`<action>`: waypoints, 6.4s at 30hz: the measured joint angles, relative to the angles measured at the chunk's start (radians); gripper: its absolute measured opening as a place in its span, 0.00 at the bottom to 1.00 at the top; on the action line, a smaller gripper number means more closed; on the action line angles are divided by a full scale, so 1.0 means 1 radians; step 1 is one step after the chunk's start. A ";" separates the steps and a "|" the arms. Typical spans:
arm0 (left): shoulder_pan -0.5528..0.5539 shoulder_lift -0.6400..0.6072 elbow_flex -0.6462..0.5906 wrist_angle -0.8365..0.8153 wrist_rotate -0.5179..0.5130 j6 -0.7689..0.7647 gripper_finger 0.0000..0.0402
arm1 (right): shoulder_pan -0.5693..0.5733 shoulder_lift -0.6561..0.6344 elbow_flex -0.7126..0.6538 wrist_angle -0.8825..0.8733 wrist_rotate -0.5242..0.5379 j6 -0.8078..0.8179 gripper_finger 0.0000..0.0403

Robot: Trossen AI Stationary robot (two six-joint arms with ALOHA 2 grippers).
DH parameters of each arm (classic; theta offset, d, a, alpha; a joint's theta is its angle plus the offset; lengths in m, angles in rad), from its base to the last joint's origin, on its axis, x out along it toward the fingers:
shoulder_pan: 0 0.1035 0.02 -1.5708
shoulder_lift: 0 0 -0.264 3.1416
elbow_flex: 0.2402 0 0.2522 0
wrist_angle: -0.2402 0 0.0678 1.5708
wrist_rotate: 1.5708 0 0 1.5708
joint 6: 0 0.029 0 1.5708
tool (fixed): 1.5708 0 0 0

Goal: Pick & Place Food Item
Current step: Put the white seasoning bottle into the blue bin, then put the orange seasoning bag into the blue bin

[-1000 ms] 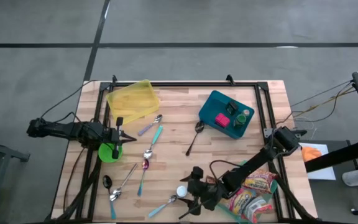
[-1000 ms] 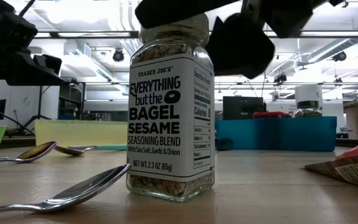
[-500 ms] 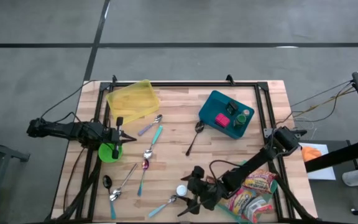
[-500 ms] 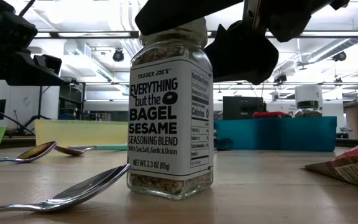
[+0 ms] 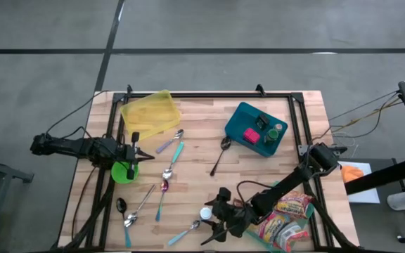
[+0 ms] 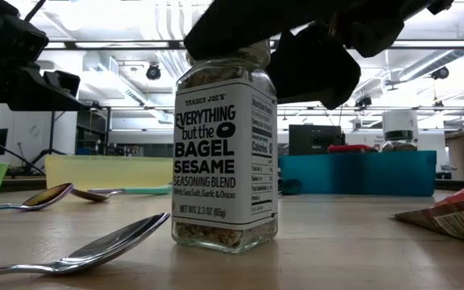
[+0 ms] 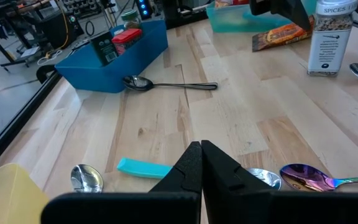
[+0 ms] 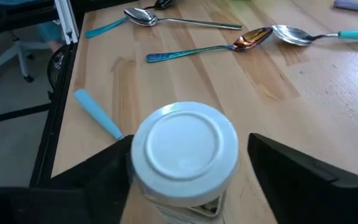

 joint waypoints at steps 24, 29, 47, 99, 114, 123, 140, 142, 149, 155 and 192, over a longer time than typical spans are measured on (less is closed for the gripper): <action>0.000 0.000 0.000 0.000 0.000 0.000 0.00 | 0.000 0.000 0.000 0.000 -0.012 -0.018 0.49; 0.000 0.000 0.000 0.000 0.000 0.000 0.00 | 0.003 -0.002 0.000 -0.002 -0.013 -0.019 0.49; 0.000 0.000 0.000 -0.001 0.000 0.000 0.00 | 0.016 -0.198 -0.011 -0.172 0.035 -0.189 0.49; 0.000 0.000 0.000 -0.002 0.000 0.000 0.00 | -0.571 -0.857 -0.444 -0.279 0.118 -0.399 0.49; 0.000 0.000 0.000 -0.002 0.000 0.000 0.00 | -0.874 -0.819 -0.497 -0.207 -0.107 -0.401 0.49; 0.000 0.000 0.000 -0.002 0.000 0.000 0.00 | -0.992 -0.815 -0.627 -0.097 -0.163 -0.351 0.49; 0.000 0.000 0.000 -0.002 0.000 0.000 0.00 | -1.039 -0.711 -0.714 0.041 -0.215 -0.293 0.49; 0.000 0.000 0.000 -0.002 0.000 0.000 0.00 | -1.039 -0.681 -0.720 0.071 -0.220 -0.293 0.49; 0.000 0.000 0.000 -0.002 0.000 0.000 0.00 | -1.039 -0.641 -0.717 0.106 -0.220 -0.272 0.49; 0.000 0.000 0.000 -0.002 0.000 0.000 0.00 | -1.039 -0.648 -0.718 0.101 -0.219 -0.274 0.50; 0.000 0.000 0.000 -0.002 0.000 0.000 0.00 | -0.941 -0.912 -0.719 0.079 -0.243 -0.411 0.66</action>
